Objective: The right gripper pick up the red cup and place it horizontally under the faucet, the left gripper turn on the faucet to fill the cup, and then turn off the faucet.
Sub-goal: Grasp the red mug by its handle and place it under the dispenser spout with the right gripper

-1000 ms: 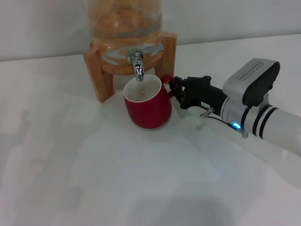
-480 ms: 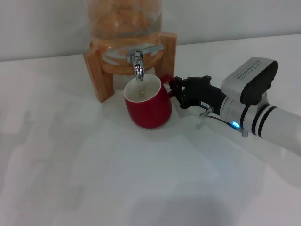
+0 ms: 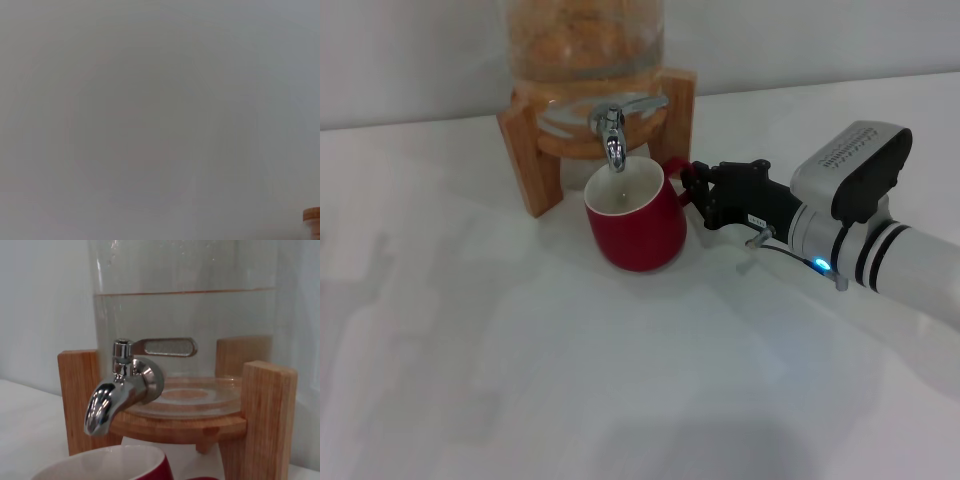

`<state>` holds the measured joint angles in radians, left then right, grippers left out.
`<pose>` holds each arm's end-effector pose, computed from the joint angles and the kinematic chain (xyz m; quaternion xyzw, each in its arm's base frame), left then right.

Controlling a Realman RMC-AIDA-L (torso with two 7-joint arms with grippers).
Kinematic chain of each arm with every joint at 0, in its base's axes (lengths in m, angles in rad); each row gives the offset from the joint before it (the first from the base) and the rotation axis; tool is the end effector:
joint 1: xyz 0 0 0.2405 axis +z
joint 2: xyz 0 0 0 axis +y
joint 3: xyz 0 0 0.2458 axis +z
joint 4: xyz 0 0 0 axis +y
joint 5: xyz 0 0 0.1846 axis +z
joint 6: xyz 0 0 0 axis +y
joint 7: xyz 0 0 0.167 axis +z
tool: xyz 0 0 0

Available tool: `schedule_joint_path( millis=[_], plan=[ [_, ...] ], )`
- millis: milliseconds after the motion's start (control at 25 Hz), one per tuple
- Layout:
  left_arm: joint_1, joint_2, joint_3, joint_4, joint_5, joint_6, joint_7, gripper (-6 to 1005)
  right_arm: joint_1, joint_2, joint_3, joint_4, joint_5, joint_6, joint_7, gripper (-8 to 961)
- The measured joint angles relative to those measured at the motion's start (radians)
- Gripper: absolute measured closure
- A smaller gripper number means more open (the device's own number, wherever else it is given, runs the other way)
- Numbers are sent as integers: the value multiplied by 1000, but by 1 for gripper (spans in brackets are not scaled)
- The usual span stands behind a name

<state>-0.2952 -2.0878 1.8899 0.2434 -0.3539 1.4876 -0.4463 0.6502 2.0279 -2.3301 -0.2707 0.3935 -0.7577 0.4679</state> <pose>-0.2693 0.2987 0.0356 -0.6359 -0.2093 -0.4906 0.5578 0.2335 0.3832 -0.0706 -0.8517 0.2340 0.2362 0.4051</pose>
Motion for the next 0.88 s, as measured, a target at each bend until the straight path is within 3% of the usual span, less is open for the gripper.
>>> schedule_joint_path(
  millis=[880],
  plan=[
    [-5,0,0,-1,-6,-1,0,136,14,0,-21,6,-5,11,-6,813]
  ],
)
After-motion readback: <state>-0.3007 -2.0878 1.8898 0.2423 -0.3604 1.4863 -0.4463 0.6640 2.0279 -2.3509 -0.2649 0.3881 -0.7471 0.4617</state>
